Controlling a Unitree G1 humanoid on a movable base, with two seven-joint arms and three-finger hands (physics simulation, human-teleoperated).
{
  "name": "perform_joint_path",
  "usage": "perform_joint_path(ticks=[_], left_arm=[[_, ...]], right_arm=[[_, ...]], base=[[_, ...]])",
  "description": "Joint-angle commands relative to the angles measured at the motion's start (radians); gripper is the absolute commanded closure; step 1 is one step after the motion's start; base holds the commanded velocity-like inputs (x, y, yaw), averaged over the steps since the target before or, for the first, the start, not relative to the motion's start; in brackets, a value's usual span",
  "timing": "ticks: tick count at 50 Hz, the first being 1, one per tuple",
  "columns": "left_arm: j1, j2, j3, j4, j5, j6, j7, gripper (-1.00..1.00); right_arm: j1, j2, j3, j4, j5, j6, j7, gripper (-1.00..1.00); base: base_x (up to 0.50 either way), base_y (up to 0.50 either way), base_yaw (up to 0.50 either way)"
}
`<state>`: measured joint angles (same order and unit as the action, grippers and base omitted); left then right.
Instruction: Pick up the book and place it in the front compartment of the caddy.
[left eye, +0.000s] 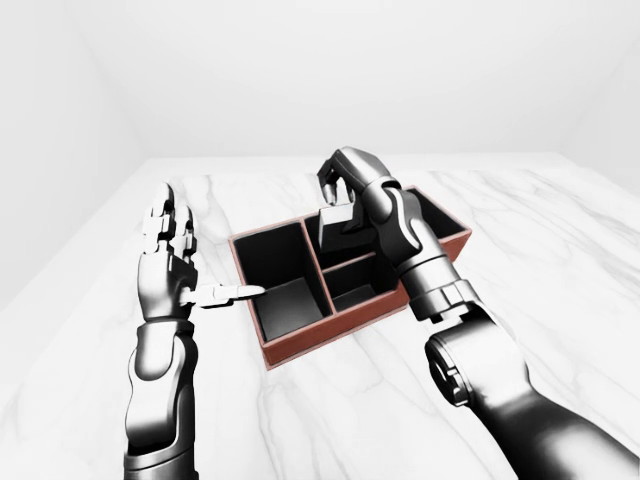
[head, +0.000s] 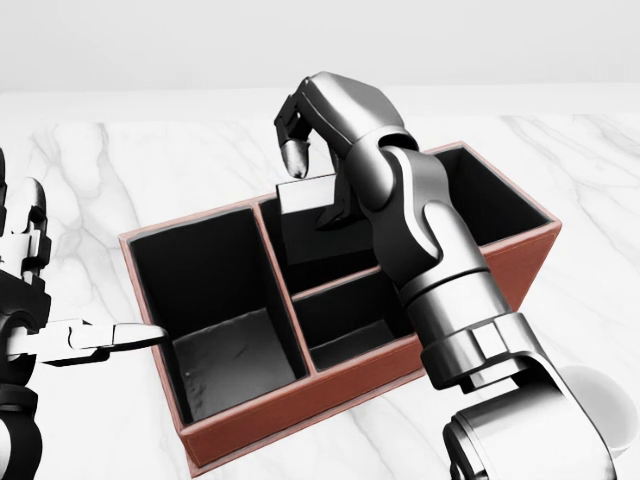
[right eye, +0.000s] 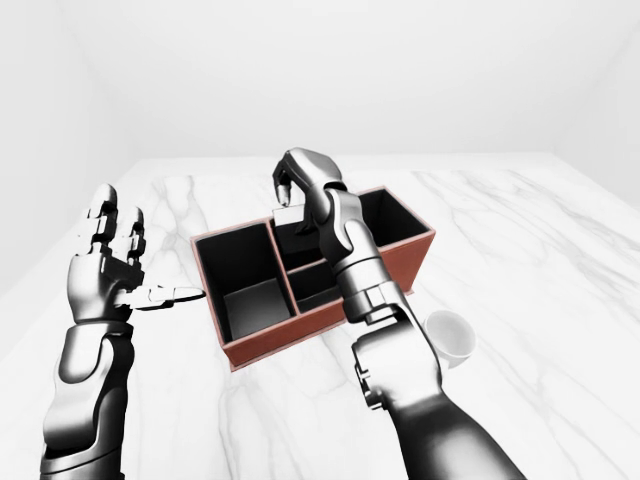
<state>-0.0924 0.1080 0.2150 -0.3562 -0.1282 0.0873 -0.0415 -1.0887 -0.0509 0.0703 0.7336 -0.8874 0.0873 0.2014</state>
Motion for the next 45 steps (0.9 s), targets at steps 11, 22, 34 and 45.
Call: perform_joint_path(ticks=[11, 22, 34, 45], left_arm=[[-0.002, 0.001, 0.0, -0.009, -0.001, 0.0, 0.002, -1.0], [0.003, -0.001, -0.001, -0.011, 0.0, 0.0, 0.001, -1.0], [0.004, -0.001, 0.001, -0.011, -0.002, 0.0, 0.0, -1.0], [0.003, 0.0, 0.002, -0.016, -0.003, 0.0, 0.001, -1.0]], right_arm=[[-0.059, -0.013, -0.012, 0.147, -0.011, 0.0, -0.143, 1.0], [-0.06, -0.009, -0.005, 0.17, -0.012, -0.033, -0.167, 1.0], [-0.061, 0.001, -0.002, 0.169, -0.017, -0.058, -0.16, 1.0], [-0.08, 0.003, -0.001, 0.183, -0.022, -0.07, -0.164, 1.0]], base=[[0.0, 0.0, 0.0], [0.0, 0.0, 0.0], [0.0, 0.0, 0.0], [0.0, 0.0, 0.0]])
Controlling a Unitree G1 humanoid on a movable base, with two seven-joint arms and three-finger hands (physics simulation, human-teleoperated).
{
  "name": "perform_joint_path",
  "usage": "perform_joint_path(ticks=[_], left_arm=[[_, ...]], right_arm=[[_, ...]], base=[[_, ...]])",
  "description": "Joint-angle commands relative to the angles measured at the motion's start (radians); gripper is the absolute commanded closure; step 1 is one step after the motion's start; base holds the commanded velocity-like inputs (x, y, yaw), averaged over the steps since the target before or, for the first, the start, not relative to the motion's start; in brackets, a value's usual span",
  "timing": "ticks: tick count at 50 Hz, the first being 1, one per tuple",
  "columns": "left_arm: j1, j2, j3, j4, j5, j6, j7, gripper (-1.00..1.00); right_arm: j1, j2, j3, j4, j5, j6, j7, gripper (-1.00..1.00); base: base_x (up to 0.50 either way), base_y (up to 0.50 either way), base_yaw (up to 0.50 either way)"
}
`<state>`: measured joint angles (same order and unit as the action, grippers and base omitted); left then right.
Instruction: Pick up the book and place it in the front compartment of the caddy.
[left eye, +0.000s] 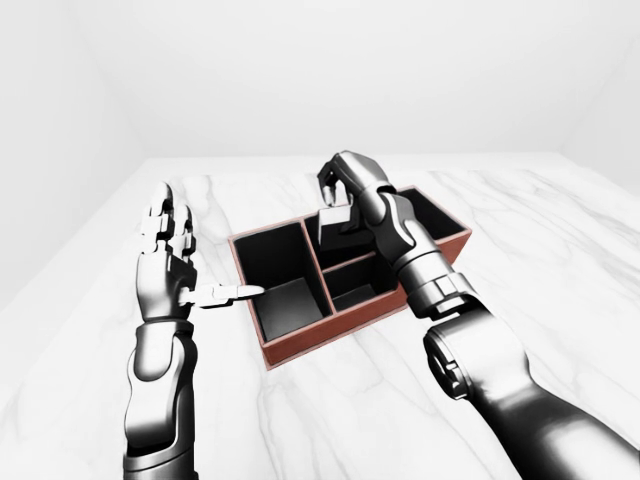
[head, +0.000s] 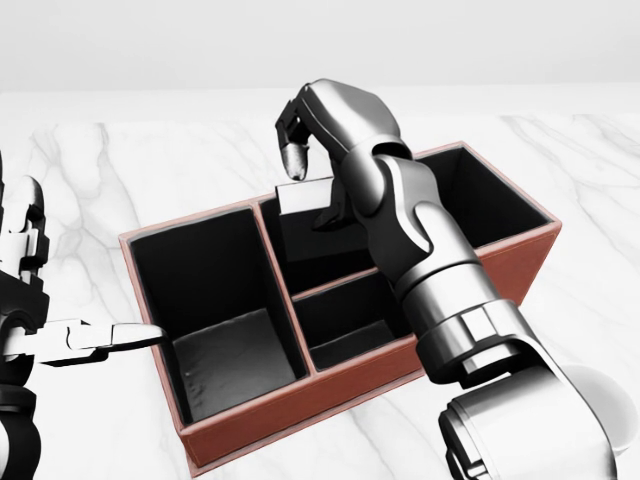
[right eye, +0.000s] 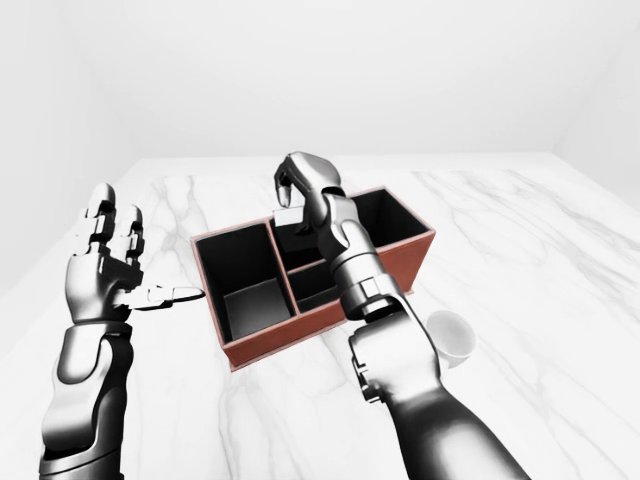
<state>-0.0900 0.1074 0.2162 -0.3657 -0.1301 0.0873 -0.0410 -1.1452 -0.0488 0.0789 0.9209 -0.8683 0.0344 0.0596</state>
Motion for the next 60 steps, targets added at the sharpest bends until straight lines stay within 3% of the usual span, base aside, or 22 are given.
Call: perform_joint_path(ticks=[1, 9, 20, 33, 60], left_arm=[[0.0, 0.0, 0.002, -0.005, -0.001, 0.0, 0.0, -1.0], [0.0, 0.0, 0.001, 0.0, -0.001, 0.0, 0.0, -1.0], [0.002, 0.0, 0.0, -0.002, -0.001, 0.0, 0.0, -1.0], [0.0, -0.001, 0.0, -0.003, 0.002, 0.0, 0.001, -1.0], [0.001, 0.0, 0.001, -0.007, -0.001, 0.0, 0.001, -1.0]], right_arm=[[-0.026, 0.001, -0.011, 0.0, -0.041, -0.019, -0.025, 1.0], [-0.037, -0.002, -0.012, 0.019, -0.038, -0.037, -0.036, 1.0], [-0.056, -0.012, -0.013, 0.092, -0.034, -0.09, -0.085, 1.0], [-0.063, -0.015, -0.01, 0.138, -0.038, -0.122, -0.121, 1.0], [-0.074, -0.012, -0.009, 0.227, -0.044, -0.122, -0.199, 1.0]], base=[[0.0, 0.0, 0.0], [0.0, 0.0, 0.0], [0.0, 0.0, 0.0], [0.0, 0.0, 0.0], [0.0, 0.0, 0.0]])
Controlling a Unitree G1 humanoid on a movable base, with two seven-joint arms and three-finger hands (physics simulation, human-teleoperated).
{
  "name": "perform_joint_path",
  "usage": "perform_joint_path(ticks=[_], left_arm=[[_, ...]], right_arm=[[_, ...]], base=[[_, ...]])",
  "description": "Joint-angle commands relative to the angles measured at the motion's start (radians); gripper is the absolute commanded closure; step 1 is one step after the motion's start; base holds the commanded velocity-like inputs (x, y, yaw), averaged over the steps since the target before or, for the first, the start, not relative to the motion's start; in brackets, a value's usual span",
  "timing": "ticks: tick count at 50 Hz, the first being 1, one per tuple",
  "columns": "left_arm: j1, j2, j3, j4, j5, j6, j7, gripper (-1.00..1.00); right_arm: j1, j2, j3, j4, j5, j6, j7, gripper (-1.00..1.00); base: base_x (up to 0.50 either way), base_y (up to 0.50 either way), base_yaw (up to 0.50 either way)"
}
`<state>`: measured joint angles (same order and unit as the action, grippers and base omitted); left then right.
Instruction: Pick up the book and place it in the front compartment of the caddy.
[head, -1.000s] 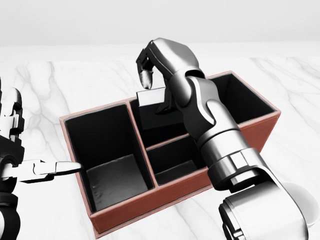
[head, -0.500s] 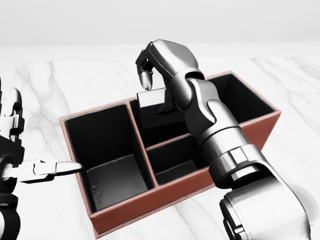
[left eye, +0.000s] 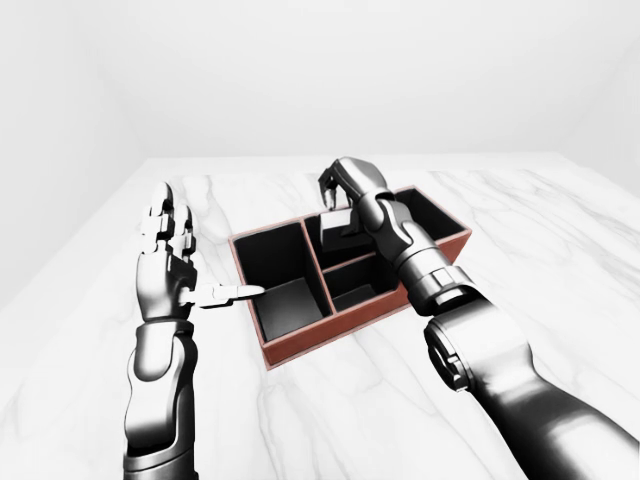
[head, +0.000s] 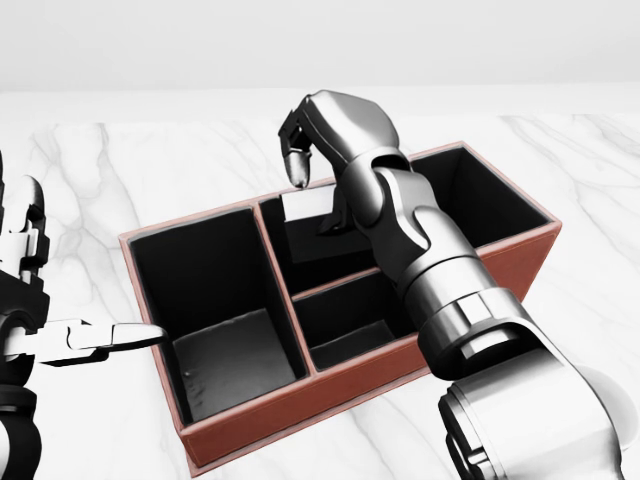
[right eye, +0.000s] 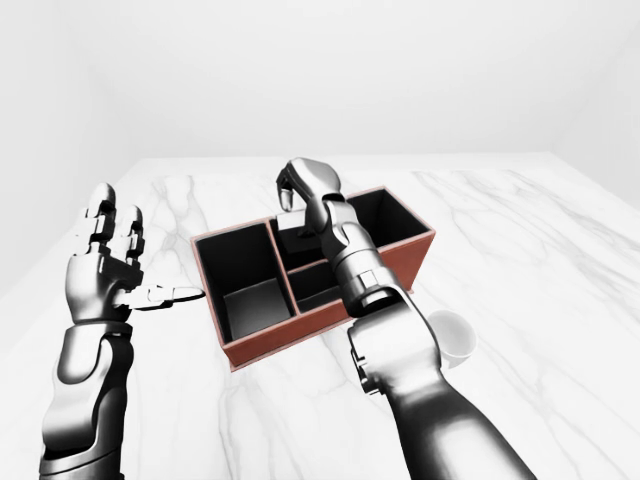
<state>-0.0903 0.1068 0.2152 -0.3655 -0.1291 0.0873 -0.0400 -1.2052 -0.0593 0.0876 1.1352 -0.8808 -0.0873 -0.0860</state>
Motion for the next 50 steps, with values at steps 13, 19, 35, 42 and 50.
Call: perform_joint_path(ticks=[13, 19, 35, 42, 50], left_arm=[[-0.001, 0.001, 0.002, -0.007, -0.003, 0.0, 0.0, -1.0], [-0.002, 0.002, 0.004, -0.006, -0.005, 0.0, 0.0, -1.0], [0.001, 0.0, 0.0, -0.016, -0.005, 0.0, 0.002, -1.0], [-0.001, 0.0, 0.0, -0.007, -0.004, 0.0, 0.001, -1.0], [-0.002, -0.001, -0.001, -0.005, -0.003, 0.0, 0.001, -1.0]], right_arm=[[-0.017, 0.005, -0.016, 0.02, -0.034, 0.0, -0.06, 1.0], [-0.019, 0.008, -0.014, 0.023, -0.038, 0.0, -0.065, 1.0], [-0.021, 0.016, -0.013, 0.034, -0.038, 0.0, -0.077, 1.0], [-0.021, 0.018, -0.011, 0.041, -0.042, 0.0, -0.087, 1.0], [-0.023, 0.021, -0.01, 0.054, -0.046, 0.0, -0.099, 1.0]], base=[[0.0, 0.0, 0.0], [0.0, 0.0, 0.0], [0.0, 0.0, 0.0], [0.0, 0.0, 0.0], [0.0, 0.0, 0.0]])
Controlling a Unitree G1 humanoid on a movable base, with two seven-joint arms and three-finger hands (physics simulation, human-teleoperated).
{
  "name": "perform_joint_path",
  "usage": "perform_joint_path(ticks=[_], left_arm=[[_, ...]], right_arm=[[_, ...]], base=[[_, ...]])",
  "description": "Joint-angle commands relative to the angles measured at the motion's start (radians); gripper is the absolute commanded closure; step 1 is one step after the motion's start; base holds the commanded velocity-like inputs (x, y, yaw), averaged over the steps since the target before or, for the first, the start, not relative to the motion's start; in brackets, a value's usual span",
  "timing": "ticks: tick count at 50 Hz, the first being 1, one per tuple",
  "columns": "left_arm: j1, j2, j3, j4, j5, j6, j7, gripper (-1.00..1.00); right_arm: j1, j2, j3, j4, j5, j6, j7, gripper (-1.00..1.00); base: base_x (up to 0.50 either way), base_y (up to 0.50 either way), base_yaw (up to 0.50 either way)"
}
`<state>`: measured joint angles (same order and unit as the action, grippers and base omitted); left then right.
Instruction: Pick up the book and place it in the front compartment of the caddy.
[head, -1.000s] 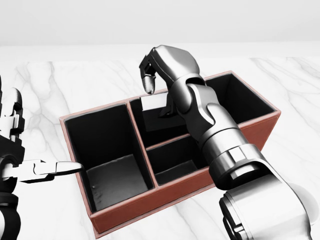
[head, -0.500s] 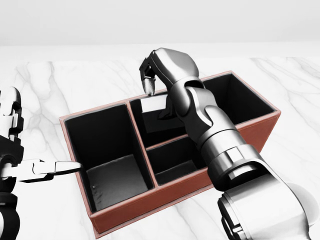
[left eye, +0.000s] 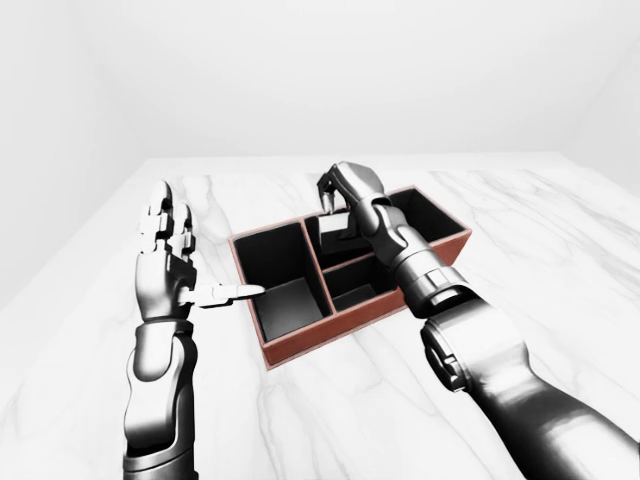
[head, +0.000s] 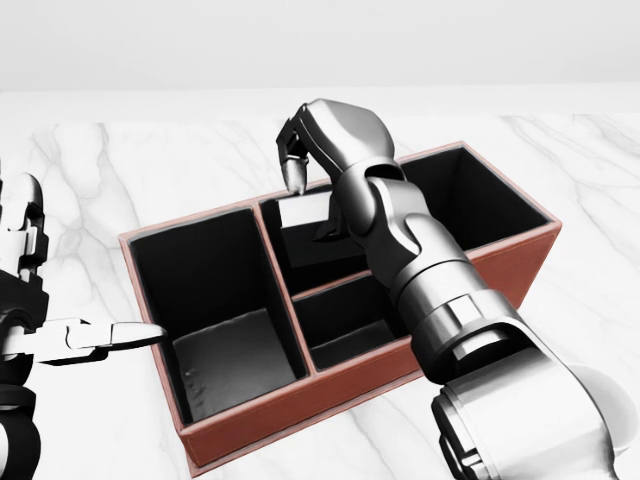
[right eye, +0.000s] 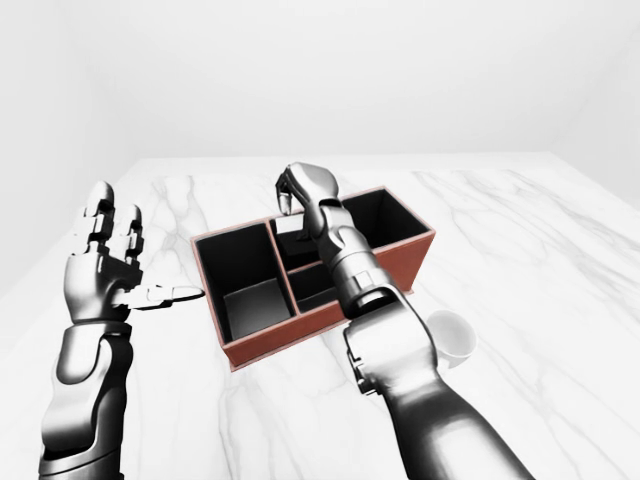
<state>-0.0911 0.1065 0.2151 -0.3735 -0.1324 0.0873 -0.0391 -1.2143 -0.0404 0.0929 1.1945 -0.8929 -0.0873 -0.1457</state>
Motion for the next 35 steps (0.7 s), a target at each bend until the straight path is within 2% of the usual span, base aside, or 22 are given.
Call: perform_joint_path(ticks=[1, 35], left_arm=[[-0.002, 0.0, -0.001, 0.003, 0.0, 0.0, 0.0, -1.0], [0.0, 0.0, 0.001, -0.018, -0.002, 0.0, 0.0, -1.0]], right_arm=[[-0.014, 0.003, -0.015, -0.004, -0.034, 0.0, -0.04, 1.0], [-0.021, 0.013, -0.013, 0.023, -0.049, 0.0, -0.09, 1.0]], base=[[0.0, 0.0, 0.0], [0.0, 0.0, 0.0]])
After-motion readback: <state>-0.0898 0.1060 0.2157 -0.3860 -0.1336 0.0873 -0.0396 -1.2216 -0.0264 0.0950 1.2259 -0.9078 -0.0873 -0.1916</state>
